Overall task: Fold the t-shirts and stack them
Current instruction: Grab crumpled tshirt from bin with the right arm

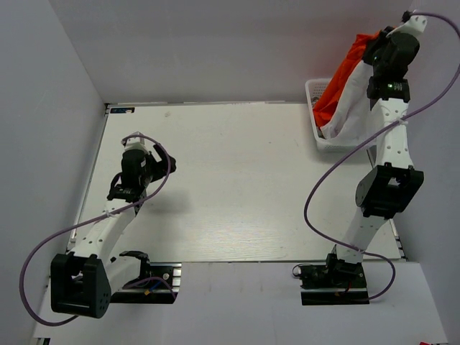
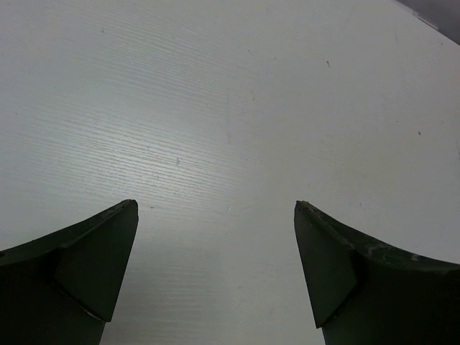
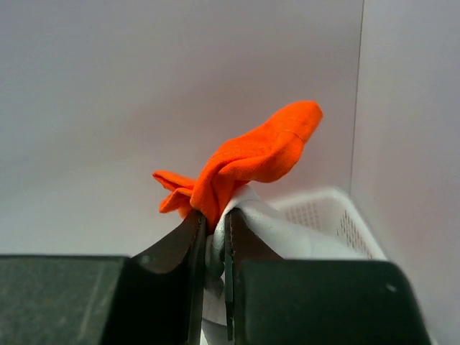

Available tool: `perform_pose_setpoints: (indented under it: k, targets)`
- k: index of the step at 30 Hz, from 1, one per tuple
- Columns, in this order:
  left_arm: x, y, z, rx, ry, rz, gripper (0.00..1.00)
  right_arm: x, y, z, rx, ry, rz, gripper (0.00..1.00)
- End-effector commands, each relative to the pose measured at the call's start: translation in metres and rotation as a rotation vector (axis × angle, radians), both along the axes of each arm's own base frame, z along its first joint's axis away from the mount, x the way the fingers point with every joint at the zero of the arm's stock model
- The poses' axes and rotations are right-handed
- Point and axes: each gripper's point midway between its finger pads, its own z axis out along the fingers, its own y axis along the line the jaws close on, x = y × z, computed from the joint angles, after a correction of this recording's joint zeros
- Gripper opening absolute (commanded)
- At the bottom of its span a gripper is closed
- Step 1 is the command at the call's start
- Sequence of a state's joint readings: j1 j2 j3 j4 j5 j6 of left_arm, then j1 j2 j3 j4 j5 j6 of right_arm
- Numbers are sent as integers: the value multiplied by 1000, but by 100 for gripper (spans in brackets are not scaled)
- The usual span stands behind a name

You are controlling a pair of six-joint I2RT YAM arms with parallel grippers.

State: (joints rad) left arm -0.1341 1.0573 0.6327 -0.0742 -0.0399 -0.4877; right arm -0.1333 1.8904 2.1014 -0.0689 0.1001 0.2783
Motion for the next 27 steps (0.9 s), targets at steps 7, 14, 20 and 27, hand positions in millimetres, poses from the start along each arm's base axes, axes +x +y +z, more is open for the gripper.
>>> perform_pose_setpoints:
  k: [7,14,20,27]
  targets:
    - [7,-6,-9,-19,39,-7,100,18,2,-139,16,234,47,90]
    - [8,-7,-17,-19,70,-15,100,-1,-5,-171,7,379,-5,90]
    - [8,-7,-17,-11,69,-19,100,-36,-34,-194,-22,532,-179,90]
    - [8,-8,-17,-7,69,-32,100,-76,-50,-248,-37,725,-254,90]
